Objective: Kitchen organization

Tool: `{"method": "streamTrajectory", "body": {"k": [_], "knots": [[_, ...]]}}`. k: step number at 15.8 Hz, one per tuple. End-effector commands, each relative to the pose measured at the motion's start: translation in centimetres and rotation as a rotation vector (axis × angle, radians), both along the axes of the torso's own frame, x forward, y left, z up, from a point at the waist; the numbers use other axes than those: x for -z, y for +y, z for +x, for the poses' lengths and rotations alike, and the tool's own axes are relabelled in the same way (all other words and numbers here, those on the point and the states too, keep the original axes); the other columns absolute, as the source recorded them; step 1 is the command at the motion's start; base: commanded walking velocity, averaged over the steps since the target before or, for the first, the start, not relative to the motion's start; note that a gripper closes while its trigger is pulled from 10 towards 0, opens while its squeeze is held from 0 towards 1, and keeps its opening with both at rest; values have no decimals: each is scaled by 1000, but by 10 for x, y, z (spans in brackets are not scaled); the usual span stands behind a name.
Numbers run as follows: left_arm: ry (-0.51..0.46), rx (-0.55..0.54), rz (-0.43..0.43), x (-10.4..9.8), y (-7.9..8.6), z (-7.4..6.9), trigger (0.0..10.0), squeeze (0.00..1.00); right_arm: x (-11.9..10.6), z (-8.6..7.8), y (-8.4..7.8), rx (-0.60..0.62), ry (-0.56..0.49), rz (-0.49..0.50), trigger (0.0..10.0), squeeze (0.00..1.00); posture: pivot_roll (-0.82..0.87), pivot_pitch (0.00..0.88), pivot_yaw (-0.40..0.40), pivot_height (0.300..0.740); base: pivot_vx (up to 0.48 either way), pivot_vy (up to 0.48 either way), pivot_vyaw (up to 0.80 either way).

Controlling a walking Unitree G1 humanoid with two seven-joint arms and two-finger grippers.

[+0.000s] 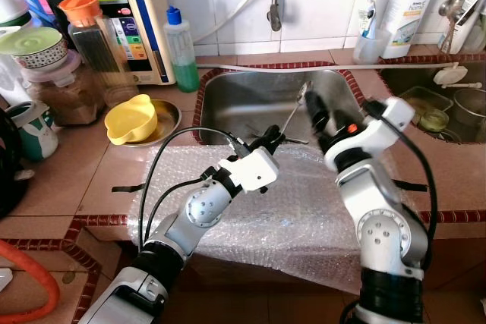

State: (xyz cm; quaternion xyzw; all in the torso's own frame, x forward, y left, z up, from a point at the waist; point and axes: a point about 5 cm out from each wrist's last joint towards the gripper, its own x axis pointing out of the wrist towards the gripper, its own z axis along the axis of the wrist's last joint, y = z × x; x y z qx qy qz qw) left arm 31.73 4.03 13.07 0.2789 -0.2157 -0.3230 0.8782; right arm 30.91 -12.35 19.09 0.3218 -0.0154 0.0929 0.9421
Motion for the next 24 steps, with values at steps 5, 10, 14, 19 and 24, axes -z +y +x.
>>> {"method": "streamTrajectory", "body": {"k": [5, 10, 14, 19, 24], "knots": [[-67, 23, -23, -13, -3, 1, 5412, 0, 13, 1, 20, -113, 51, 28, 10000, 0, -73, 32, 124, 740, 0, 0, 0], [-92, 51, -46, -16, -7, -4, 5451, 0, 7, 30, 14, -81, 74, 114, 0, 0, -63, 34, 120, 740, 0, 0, 0], [-92, 60, -44, -13, -8, -7, 5294, 0, -8, 54, 7, -40, 89, 193, 0, 0, -57, 31, 109, 740, 0, 0, 0], [-99, 49, -53, -13, -8, -7, 5137, 0, -15, 63, 3, -32, 114, 279, 0, 0, -57, 25, 93, 740, 0, 0, 0], [-105, 49, -55, -13, -11, -7, 5451, 0, 5, 62, 7, -47, 226, 226, 0, 0, -67, 26, 92, 740, 0, 0, 0]]}}
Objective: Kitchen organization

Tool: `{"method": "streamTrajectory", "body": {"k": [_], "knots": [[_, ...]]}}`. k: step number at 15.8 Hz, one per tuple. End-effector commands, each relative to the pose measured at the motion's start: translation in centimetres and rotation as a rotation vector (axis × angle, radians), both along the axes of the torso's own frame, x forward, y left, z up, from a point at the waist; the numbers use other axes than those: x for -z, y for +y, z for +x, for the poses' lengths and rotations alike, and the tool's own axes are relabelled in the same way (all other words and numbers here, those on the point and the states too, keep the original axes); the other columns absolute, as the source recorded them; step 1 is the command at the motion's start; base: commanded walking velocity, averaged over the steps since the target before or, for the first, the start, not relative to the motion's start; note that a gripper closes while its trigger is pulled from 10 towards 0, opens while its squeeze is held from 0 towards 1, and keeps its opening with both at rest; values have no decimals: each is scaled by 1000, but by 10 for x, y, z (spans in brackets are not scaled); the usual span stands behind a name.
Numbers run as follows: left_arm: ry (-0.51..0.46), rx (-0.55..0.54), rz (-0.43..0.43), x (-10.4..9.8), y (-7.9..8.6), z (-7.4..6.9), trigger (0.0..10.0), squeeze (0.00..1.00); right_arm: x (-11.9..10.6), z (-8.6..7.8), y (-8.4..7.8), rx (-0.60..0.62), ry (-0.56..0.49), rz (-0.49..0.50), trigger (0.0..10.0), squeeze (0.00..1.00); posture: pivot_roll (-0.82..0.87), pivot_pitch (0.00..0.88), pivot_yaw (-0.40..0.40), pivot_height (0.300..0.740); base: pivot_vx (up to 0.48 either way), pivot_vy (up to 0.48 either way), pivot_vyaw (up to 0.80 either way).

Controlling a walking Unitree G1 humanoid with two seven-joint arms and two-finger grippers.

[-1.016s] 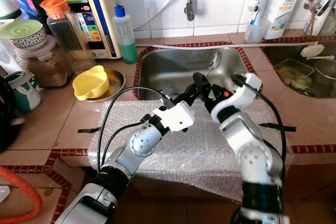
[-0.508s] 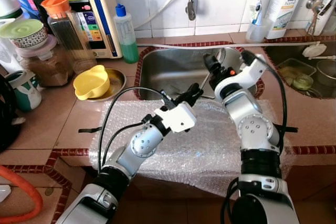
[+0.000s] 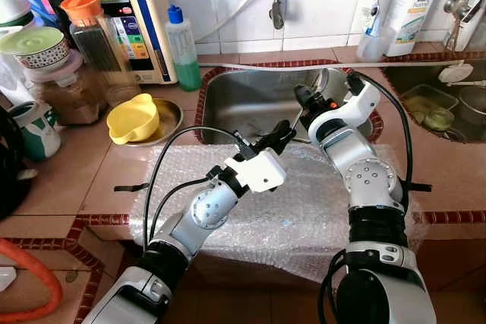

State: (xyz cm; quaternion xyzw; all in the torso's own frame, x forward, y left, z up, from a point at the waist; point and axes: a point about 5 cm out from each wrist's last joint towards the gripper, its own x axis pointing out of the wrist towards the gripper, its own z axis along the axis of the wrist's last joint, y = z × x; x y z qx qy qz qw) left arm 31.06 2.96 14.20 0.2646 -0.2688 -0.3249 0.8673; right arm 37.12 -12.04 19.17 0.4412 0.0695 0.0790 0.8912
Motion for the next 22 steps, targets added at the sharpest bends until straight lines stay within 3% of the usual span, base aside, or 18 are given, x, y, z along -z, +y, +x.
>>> {"method": "streamTrajectory", "body": {"k": [1, 4, 7, 9, 10, 12, 13, 15, 18, 22], "knots": [[-19, 3, -3, -2, -1, -1, 5451, 0, 7, -1, 3, -9, 45, -19, 0, 0, -67, 26, 92, 740, 0, 0, 0], [-32, 3, 0, -2, -1, -2, 5255, 0, 12, -2, 5, -22, 80, -33, 0, 0, -70, 27, 89, 740, 0, 0, 0], [-41, -2, -1, -3, -2, -2, 5647, 0, 16, -2, 6, -24, 108, -42, 0, 0, -70, 27, 86, 740, 0, 0, 0], [-43, -6, 0, -2, -1, -2, 6471, 0, 17, -2, 5, -27, 125, -51, 0, 0, -70, 27, 82, 740, 0, 0, 0], [-43, -11, 2, -2, -1, -2, 9843, 0, 17, -1, 5, -28, 129, -58, 0, 0, -69, 28, 81, 740, 0, 0, 0], [-38, -24, -7, -2, 2, -1, 10000, 0, 17, -1, 6, -32, 130, -60, 0, 0, -69, 28, 81, 740, 0, 0, 0], [-30, -25, -25, -3, 3, -1, 10000, 1000, 18, -1, 8, -35, 129, -61, 0, 0, -66, 26, 77, 740, 0, 0, 0], [-27, -26, -41, -4, 5, -1, 10000, 1000, 17, -1, 9, -33, 124, -68, 0, 0, -64, 23, 68, 740, 0, 0, 0], [-41, -32, -68, -8, 3, -2, 10000, 1000, 13, 5, -7, 110, 87, -67, 0, 0, -52, 20, 54, 740, 0, 0, 0], [-34, -16, -84, -8, 3, -6, 10000, 1000, 11, 9, -15, 178, 69, -57, 0, 0, -36, 22, 44, 740, 0, 0, 0]]}}
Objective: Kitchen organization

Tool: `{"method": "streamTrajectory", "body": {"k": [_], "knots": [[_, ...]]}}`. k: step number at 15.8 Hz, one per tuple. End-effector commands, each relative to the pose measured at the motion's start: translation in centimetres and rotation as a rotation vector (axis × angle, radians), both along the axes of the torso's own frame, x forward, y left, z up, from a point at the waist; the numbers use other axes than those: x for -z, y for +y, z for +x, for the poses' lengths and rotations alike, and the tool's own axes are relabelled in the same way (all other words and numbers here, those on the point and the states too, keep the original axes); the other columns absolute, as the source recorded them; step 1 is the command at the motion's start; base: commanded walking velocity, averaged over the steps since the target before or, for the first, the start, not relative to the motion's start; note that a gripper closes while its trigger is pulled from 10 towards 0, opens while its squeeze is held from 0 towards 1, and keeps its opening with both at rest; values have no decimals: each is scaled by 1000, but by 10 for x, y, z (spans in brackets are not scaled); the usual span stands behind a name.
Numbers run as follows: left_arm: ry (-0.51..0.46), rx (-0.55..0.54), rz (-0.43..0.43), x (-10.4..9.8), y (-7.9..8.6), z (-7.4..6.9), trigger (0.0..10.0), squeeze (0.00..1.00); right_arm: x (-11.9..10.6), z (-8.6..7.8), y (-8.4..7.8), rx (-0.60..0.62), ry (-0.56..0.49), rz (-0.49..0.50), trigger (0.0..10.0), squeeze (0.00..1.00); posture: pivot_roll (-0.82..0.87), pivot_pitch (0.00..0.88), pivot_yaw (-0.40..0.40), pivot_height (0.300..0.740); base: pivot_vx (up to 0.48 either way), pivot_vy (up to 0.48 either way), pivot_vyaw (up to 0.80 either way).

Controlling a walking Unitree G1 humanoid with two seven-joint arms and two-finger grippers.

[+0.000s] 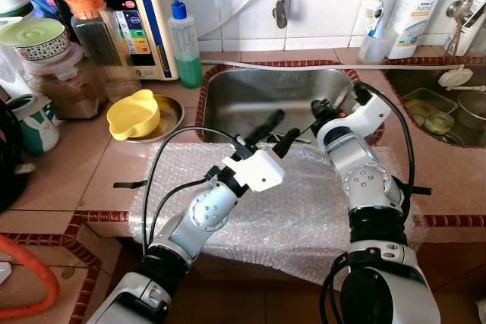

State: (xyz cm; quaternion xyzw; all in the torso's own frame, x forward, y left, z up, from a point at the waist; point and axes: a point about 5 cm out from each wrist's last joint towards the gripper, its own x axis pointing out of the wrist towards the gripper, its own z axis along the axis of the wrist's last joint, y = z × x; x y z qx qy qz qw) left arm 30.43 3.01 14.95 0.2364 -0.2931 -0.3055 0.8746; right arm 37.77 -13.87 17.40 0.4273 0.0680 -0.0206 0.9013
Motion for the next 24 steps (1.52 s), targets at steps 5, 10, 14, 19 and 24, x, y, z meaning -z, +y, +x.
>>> {"method": "streamTrajectory", "body": {"k": [5, 10, 14, 19, 24], "knots": [[85, -30, -65, 2, 13, -1, 10000, 1000, -5, 10, -4, 42, -54, -92, 0, 0, -21, 22, 52, 740, 0, 0, 0], [259, -148, -207, 13, 50, -7, 10000, 1000, -12, 16, -4, -89, -233, -475, 0, 0, -4, 15, 51, 740, 0, 0, 0], [359, -175, -226, 24, 62, -16, 10000, 1000, -12, 20, -11, -124, -300, -778, 0, 0, 26, 13, 43, 740, 0, 0, 0], [502, -142, -265, 30, 59, -19, 10000, 1000, 3, 21, -12, -231, -270, -1154, 0, 0, 53, 4, 40, 740, 0, 0, 0], [600, -85, -284, 27, 48, -21, 10000, 1000, 42, 12, -23, -363, -105, -1393, 10000, 0, 57, 1, 45, 740, 0, 0, 0]]}}
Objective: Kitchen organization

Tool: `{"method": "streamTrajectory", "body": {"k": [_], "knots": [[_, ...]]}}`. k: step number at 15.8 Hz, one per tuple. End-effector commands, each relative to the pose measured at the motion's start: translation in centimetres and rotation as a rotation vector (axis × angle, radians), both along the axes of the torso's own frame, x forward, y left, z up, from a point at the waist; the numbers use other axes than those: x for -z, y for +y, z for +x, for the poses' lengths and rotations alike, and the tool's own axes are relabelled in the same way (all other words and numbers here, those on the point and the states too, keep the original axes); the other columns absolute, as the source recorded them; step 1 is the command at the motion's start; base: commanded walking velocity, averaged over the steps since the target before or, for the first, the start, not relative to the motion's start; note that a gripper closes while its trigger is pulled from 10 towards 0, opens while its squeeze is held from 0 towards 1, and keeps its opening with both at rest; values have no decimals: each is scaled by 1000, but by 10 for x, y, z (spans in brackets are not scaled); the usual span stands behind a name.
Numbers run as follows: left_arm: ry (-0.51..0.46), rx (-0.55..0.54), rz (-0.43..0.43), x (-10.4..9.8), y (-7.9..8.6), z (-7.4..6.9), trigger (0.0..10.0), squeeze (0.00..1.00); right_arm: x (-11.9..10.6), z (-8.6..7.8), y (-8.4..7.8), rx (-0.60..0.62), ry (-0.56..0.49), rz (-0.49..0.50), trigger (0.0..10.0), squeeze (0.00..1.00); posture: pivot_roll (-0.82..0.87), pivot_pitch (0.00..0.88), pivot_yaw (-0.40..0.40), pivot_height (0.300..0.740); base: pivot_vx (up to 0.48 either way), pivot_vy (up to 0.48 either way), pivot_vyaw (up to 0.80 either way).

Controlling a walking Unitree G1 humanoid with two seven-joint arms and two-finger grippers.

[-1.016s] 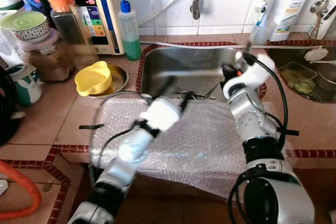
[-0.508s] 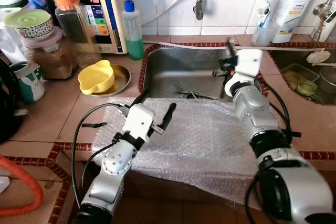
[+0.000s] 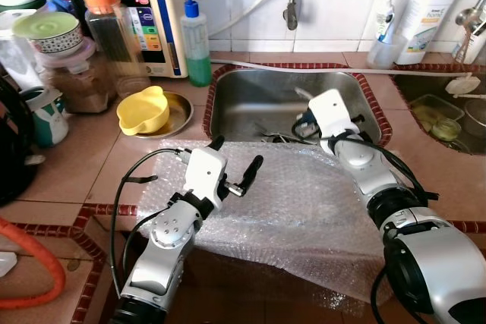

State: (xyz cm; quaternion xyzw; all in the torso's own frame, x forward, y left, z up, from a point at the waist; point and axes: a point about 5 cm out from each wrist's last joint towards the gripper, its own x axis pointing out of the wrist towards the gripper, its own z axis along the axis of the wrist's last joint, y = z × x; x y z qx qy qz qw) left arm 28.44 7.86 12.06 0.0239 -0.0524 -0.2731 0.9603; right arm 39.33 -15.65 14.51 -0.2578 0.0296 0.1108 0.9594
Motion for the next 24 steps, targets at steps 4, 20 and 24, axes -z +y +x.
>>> {"method": "streamTrajectory", "body": {"k": [4, 20, 24], "knots": [[23, 36, 5, -3, -4, -3, 10000, 1000, 36, -12, -9, 15, 201, -48, 10000, 1000, 57, 3, 45, 740, 0, 0, 0], [2, -135, -19, -15, 8, 12, 10000, 1000, 0, -4, -21, 100, -46, 321, 10000, 1000, 26, 14, 47, 740, 0, 0, 0], [-14, -231, -49, -22, 21, 18, 10000, 0, 2, -19, -22, 108, -169, 429, 10000, 1000, 6, 17, 45, 740, 0, 0, 0]]}}
